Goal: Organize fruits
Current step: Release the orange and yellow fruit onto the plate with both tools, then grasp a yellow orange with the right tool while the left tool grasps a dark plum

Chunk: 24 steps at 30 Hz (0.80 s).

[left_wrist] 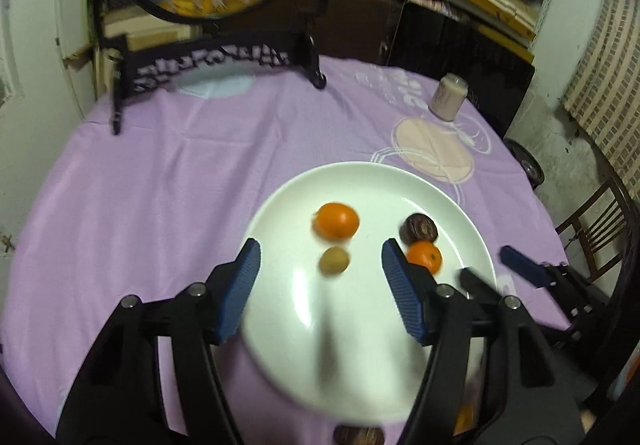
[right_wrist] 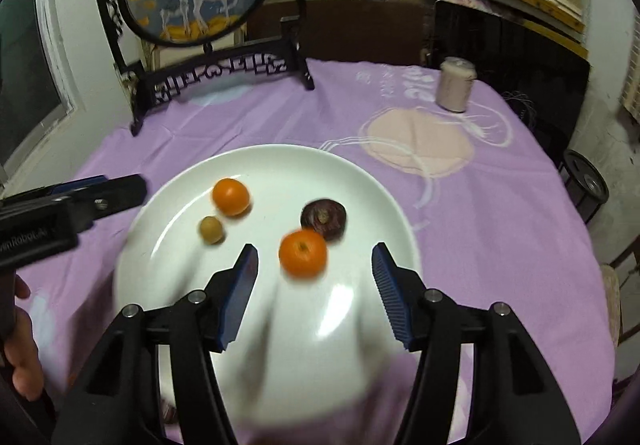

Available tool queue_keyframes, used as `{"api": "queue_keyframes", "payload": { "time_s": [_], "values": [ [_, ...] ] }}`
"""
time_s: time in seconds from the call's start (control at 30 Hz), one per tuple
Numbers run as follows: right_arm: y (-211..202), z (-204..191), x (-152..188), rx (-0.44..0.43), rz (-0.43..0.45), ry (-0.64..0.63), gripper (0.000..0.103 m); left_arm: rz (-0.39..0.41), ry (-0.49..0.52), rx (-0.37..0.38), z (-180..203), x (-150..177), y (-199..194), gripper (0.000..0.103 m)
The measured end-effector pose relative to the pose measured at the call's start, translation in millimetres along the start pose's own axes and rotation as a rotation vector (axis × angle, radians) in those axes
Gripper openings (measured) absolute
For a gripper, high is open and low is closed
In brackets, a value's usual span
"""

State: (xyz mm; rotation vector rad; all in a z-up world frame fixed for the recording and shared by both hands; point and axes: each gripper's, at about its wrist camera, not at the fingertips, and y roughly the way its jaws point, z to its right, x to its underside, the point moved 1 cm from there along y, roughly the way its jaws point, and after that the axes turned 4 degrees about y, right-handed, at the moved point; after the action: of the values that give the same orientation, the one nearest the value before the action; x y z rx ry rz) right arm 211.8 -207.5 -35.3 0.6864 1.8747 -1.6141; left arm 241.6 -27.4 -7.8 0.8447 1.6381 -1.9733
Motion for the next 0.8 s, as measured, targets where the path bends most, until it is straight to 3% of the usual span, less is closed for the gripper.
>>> {"api": "queue_keyframes", "payload": {
  "time_s": [0.1,0.2,0.43,0.6,0.8],
  "values": [
    [-41.4,4.4,28.1,-0.039,0.023,-0.005,0.065,0.055,0.034,-0.007,-2.0,32.1,-43.1,0.072],
    [-66.8,3.5,58.6,-0.075,0.016,-0.005,0.065,0.065,0.051,-0.012,-4.5,69.5,-70.3,0.072],
    [-92.2,-18.5,85.0,-0.083,0.012,-0.056,0.065,0.053,0.06,-0.03,-7.0,115.0,-99.5,0.072],
    [-94.2,-21.2,103.0,-0.074,-0.017,-0.062,0.065,0.045,0.056,-0.023,-11.8,138.7,-112.4,0.077],
    [-60.7,-15.8,125.8,-0.043,-0.114,-0.042,0.065,-0.017,0.069,0.028,-15.0,180.4,-113.1,0.077]
  ]
}}
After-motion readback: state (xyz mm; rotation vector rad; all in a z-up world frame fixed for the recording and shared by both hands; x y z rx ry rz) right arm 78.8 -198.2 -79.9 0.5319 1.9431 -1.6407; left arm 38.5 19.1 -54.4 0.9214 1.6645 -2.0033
